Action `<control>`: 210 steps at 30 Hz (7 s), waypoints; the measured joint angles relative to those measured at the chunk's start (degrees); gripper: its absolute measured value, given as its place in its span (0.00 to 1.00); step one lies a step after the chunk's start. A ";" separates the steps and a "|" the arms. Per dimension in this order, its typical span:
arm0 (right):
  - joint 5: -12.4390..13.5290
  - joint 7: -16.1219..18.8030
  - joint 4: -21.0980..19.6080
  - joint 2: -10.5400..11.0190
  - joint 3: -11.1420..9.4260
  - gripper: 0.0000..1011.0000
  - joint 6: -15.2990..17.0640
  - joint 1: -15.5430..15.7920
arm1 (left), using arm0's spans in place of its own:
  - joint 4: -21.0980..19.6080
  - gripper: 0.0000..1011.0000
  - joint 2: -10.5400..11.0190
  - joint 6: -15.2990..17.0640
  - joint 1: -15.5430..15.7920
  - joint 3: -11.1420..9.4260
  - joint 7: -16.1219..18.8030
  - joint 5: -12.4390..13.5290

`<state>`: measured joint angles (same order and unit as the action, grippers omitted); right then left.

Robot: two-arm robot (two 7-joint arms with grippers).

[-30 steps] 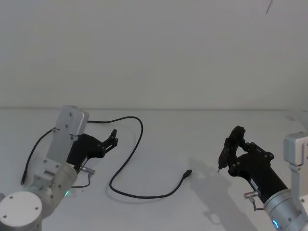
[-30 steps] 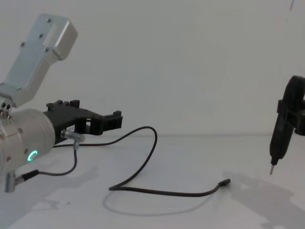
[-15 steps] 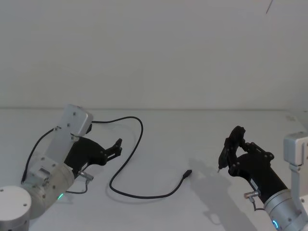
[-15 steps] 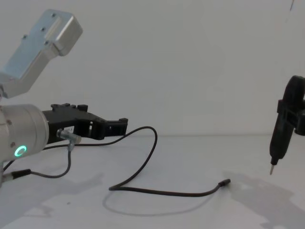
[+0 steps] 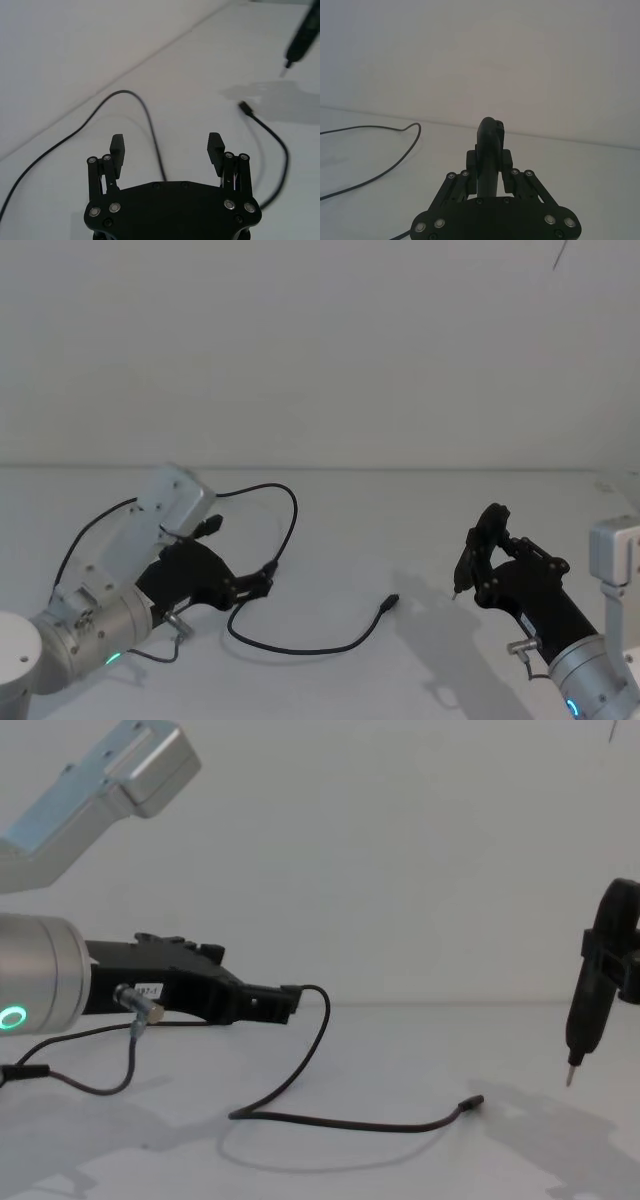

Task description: Pick up the data cable with the one hand.

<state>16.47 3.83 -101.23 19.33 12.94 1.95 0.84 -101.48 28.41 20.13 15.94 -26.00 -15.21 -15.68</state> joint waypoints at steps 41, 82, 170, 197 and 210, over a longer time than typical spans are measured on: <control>0.00 0.00 0.00 0.00 0.00 0.28 0.00 0.00 | 1.22 0.99 0.51 11.42 10.45 -12.69 -15.10 4.95; 0.00 0.00 0.00 0.00 0.00 0.28 0.00 0.00 | 5.02 0.59 -5.66 18.60 12.70 -16.31 -12.19 10.07; 18.03 13.95 -7.08 9.25 -4.50 0.28 16.03 -10.32 | 3.32 0.05 2.94 -12.09 10.55 -11.61 -24.08 4.83; 20.30 11.27 -7.08 10.28 -3.78 0.28 20.71 -11.72 | 3.32 0.05 2.94 -12.46 10.62 -11.66 -24.21 4.80; 21.16 11.00 -7.45 11.13 -3.45 0.28 21.57 -11.87 | 3.32 0.05 2.94 -12.48 10.62 -11.66 -24.21 4.80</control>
<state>37.62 14.83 -108.68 30.47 9.49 23.52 -11.03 -98.15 31.35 7.65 26.57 -37.66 -39.42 -10.88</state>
